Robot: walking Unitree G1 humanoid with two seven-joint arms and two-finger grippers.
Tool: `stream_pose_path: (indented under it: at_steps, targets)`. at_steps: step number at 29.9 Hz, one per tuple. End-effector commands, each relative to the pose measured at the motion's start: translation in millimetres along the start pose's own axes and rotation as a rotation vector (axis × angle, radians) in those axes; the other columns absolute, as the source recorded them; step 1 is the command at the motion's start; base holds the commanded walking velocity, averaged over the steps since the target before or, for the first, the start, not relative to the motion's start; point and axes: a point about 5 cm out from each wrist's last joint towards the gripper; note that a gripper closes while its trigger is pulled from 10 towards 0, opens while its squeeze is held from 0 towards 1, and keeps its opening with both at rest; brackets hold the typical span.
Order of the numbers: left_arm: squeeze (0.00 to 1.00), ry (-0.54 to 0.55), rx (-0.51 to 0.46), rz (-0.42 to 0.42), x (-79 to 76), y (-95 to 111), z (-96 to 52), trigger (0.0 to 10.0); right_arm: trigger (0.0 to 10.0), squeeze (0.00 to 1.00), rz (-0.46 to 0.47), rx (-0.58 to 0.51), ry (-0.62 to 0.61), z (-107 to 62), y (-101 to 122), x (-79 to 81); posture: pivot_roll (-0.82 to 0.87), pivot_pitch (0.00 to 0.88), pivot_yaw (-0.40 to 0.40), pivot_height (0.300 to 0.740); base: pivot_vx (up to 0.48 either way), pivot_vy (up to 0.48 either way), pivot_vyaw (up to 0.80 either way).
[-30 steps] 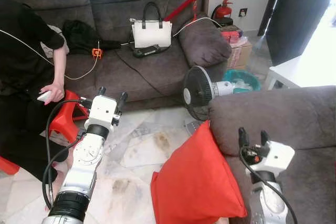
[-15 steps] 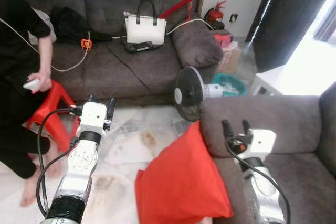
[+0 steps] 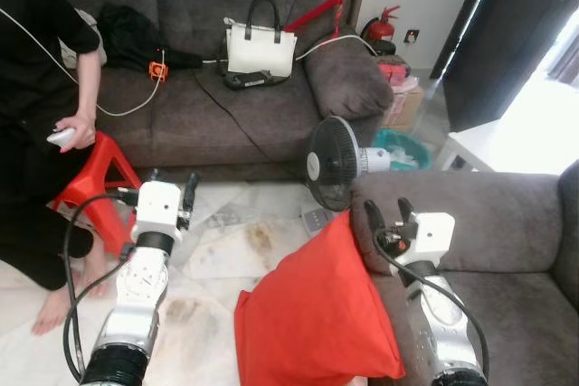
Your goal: Move the pillow to the sofa from floor
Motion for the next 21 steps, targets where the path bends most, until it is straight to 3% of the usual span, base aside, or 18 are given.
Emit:
stream_pose_path:
  at_steps: [1,10,11,12,13,14,21]
  targets:
    - [0.00,-0.023,-0.007,-0.003,-4.9,-0.9,-4.4,10.0,10.0,0.00,0.003,-0.014,-0.033,-5.7,-0.5,-5.4,0.17,0.000,-0.047,0.740,0.000,0.000,0.00]
    - [0.00,-0.073,-0.002,0.017,-10.5,1.1,-7.1,10.0,10.0,0.00,0.003,-0.024,-0.057,-14.2,-0.9,-7.6,0.15,0.000,-0.036,0.740,0.000,0.000,0.00]
    - [1.00,-0.076,-0.003,0.009,-10.7,1.5,-6.8,10.0,10.0,0.00,0.006,-0.031,-0.054,-14.5,0.1,-6.5,0.14,0.000,-0.034,0.740,0.000,0.000,0.00]
    - [1.00,-0.077,-0.001,0.010,-10.5,0.8,-6.6,10.0,10.0,0.93,0.007,-0.035,-0.056,-14.7,0.7,-6.1,0.14,0.000,-0.035,0.740,0.000,0.000,0.00]
    - [1.00,-0.078,0.000,0.011,-10.3,0.3,-6.6,10.0,10.0,0.93,0.008,-0.038,-0.058,-15.1,1.1,-5.9,0.15,0.000,-0.035,0.740,0.000,0.000,0.00]
    - [1.00,-0.078,0.001,0.013,-10.2,0.1,-7.1,10.0,10.0,1.00,0.008,-0.041,-0.058,-15.8,1.7,-5.8,0.14,0.000,-0.035,0.740,0.000,0.000,0.00]
    - [1.00,-0.091,0.013,-0.013,-13.9,-1.2,-15.2,10.0,10.0,1.00,-0.001,-0.050,-0.043,-19.6,5.7,-6.9,0.14,0.000,-0.045,0.740,0.000,0.000,0.00]
Point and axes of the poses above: a point about 5 cm out from each wrist's last joint towards the gripper, its own z axis pointing out of the wrist towards the gripper, its own y axis along the axis of the wrist's last joint, x = y × z, and after that the axes turned 1 degree about z, right-handed
